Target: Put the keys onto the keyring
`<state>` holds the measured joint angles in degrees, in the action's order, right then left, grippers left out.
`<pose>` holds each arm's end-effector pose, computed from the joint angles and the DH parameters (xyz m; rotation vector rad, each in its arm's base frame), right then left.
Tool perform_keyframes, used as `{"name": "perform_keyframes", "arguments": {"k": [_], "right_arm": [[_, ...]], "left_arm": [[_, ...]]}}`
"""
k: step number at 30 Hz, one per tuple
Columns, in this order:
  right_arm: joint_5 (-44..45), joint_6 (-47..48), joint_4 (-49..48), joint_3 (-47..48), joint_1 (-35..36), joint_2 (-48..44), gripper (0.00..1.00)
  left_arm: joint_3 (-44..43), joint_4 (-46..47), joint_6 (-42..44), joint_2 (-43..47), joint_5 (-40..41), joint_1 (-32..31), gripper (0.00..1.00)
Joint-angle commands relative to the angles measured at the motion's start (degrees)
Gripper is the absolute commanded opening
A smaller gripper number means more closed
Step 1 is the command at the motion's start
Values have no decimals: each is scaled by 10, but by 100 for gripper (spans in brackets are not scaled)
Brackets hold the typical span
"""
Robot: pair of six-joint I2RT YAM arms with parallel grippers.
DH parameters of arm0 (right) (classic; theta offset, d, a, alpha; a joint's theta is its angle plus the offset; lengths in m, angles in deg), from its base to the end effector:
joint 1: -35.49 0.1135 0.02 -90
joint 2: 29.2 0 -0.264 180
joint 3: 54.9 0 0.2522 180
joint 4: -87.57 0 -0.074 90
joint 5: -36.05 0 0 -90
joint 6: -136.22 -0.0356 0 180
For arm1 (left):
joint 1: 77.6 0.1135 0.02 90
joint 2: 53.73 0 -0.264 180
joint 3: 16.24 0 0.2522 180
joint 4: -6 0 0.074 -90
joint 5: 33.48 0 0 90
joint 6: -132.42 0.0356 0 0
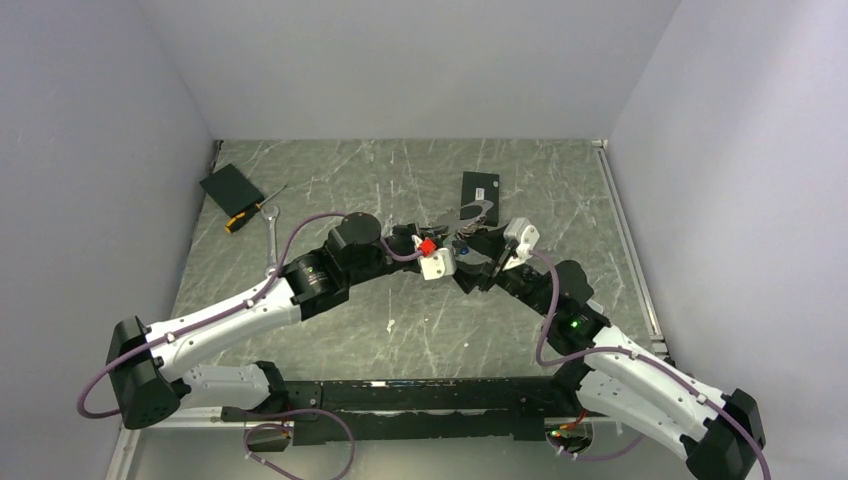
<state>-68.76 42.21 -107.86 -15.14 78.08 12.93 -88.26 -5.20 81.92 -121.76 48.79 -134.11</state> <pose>0.1277 0.1297 0.3047 -0.6710 1.2317 0.8543 0.1512 -0.2372 0.3622 1.3341 1.0645 -0.3359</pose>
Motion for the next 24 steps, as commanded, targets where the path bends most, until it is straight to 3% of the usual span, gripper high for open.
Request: {"name": "perform_keyframes", "arguments": {"k": [1, 4, 11, 15, 17, 24], "right_arm": [[15, 2, -30, 33, 3, 1, 55], [6, -2, -31, 37, 4, 4, 54], [0, -10, -13, 43, 4, -2, 18], [1, -14, -8, 38, 4, -8, 5], [-5, -14, -5, 38, 4, -11, 0], [-28, -35, 66, 73, 4, -23, 0]], "left_arm": [[-26, 46, -9, 26, -13, -3, 0], [-25, 45, -11, 26, -11, -3, 0], [-23, 49, -13, 25, -8, -3, 0], [-23, 55, -14, 24, -6, -3, 0], [-22, 56, -14, 24, -3, -3, 0], [-8, 68, -13, 25, 15, -3, 0]]}}
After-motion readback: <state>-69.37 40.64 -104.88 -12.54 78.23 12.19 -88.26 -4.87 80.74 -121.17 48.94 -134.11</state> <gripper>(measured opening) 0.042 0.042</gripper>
